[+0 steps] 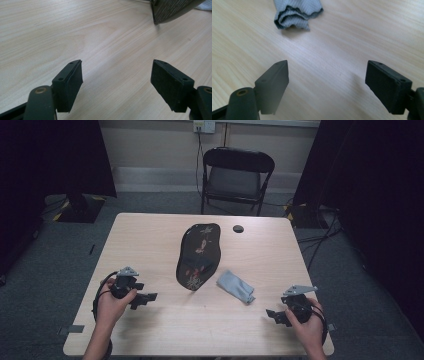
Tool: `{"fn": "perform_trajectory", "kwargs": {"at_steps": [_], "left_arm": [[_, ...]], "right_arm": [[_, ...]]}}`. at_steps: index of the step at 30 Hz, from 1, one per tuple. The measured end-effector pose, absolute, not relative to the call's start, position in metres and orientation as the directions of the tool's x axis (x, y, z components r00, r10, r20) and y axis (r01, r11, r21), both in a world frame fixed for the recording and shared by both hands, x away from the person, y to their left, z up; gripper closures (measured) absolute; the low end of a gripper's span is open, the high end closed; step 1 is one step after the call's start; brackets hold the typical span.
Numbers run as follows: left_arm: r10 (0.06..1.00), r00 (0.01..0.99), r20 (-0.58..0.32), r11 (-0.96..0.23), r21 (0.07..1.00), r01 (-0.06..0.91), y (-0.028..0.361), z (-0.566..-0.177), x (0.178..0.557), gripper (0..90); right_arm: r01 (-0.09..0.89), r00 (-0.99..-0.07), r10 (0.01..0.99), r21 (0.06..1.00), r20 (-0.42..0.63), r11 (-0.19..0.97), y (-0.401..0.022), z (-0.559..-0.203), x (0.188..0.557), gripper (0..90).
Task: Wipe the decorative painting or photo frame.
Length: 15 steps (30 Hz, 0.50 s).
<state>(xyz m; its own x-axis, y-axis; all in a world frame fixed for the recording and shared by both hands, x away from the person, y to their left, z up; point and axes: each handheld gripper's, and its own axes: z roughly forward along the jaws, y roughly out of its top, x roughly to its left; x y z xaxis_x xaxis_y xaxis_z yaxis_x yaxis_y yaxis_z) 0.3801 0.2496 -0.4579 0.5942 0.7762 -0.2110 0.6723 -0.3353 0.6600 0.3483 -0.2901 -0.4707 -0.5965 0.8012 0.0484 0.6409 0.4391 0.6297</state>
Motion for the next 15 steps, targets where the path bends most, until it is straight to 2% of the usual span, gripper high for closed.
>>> {"fn": "perform_trajectory", "kwargs": {"at_steps": [15], "left_arm": [[0.786,0.590,-0.184,-0.353,0.650,0.673,0.2486,-0.4650,0.3830,24.5]], "right_arm": [[0.640,-0.589,0.807,0.636,0.045,0.432,-0.2954,-0.4749,0.3454,18.1]]}}
